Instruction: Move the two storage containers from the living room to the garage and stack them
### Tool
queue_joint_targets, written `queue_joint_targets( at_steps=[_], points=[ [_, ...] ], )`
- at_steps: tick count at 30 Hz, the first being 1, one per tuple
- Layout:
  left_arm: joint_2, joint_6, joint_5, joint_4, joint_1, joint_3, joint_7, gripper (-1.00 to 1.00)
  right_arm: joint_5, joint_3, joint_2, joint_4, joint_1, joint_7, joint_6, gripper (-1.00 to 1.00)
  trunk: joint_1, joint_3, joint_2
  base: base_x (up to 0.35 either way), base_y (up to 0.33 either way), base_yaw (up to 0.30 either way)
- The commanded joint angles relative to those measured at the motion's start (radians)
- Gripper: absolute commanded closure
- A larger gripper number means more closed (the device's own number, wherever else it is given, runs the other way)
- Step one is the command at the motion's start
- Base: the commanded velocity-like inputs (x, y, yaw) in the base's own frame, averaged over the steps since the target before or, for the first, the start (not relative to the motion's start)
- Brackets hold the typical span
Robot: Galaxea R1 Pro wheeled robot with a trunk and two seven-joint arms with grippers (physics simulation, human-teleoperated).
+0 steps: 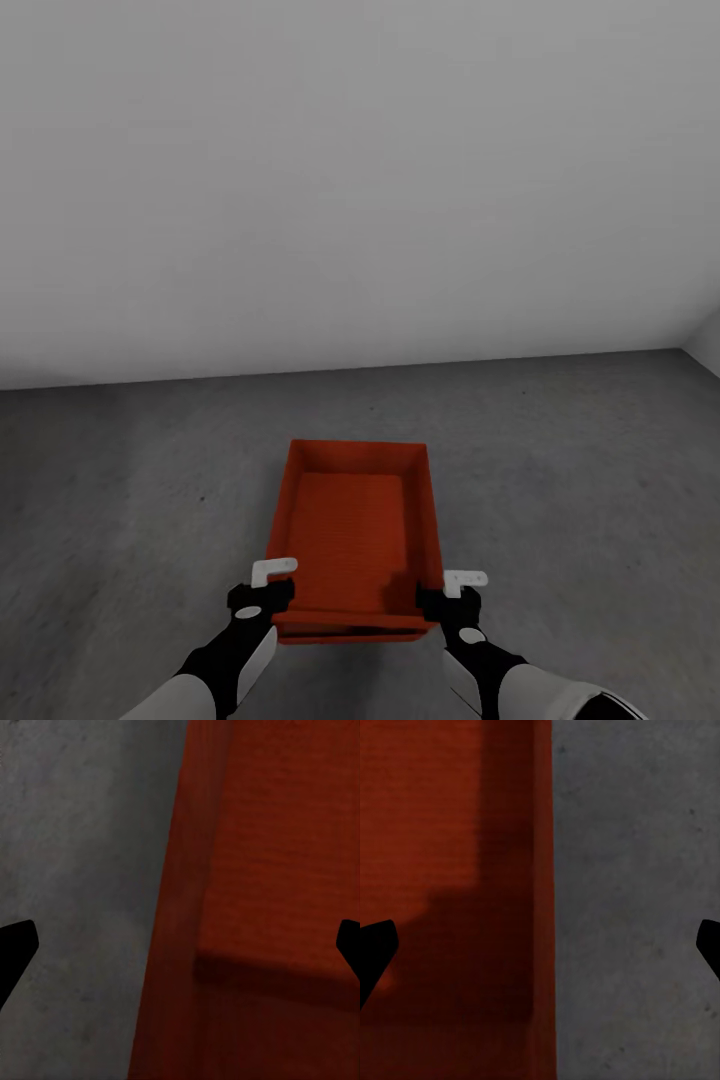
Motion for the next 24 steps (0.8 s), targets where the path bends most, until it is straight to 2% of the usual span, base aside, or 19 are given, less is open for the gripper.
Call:
queue_joint_targets(
  at_steps=[1, 24],
  points=[
    [0.001, 0.0, 0.011, -0.001, 0.0, -0.008, 0.007, -1.0, -0.008, 0.009, 0.0, 0.001, 0.0, -0.004, -0.002, -1.0, 0.0, -0.001, 0.0, 0.0, 0.0, 0.0],
    [0.002, 0.0, 0.012, 0.004, 0.0, -0.006, 0.006, -1.0, -0.018, 0.009, 0.001, 0.001, 0.0, -0.005, -0.002, -1.0, -0.084, 0.068, 0.154, 0.0, 0.0, 0.0]
  ],
)
